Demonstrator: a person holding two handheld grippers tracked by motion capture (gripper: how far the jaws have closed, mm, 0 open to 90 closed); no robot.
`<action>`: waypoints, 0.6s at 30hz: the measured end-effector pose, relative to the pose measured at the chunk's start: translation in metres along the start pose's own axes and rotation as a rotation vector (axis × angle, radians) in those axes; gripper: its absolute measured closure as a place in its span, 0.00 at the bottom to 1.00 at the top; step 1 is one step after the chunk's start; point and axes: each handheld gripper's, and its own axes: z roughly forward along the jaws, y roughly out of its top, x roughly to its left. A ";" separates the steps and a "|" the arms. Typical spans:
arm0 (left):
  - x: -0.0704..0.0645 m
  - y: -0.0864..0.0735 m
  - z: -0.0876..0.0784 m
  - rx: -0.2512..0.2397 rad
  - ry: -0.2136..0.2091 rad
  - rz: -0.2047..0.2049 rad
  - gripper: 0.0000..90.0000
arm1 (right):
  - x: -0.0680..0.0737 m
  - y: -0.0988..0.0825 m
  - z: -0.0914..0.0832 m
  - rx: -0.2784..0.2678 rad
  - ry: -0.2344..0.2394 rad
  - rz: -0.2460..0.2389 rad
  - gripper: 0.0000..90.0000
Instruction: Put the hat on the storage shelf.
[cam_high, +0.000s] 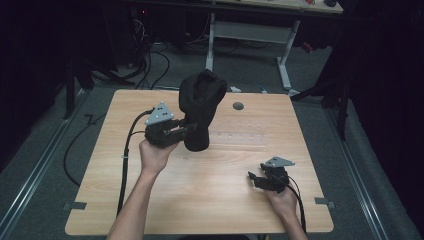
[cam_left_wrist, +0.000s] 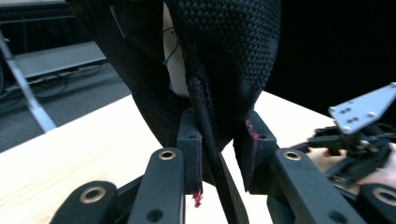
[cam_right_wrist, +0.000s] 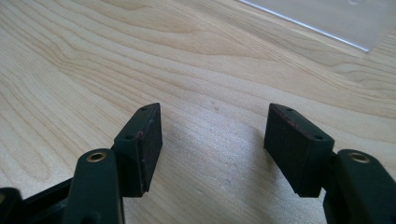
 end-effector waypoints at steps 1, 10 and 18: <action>0.000 0.000 0.000 0.000 0.000 0.000 0.82 | 0.000 0.000 0.000 0.000 0.000 0.000 0.41; 0.010 0.004 0.018 -0.010 0.036 0.038 0.82 | 0.000 0.000 0.000 0.000 0.000 -0.003 0.41; 0.015 0.007 0.031 -0.008 0.050 0.081 0.82 | 0.000 0.000 0.000 0.000 0.000 -0.002 0.41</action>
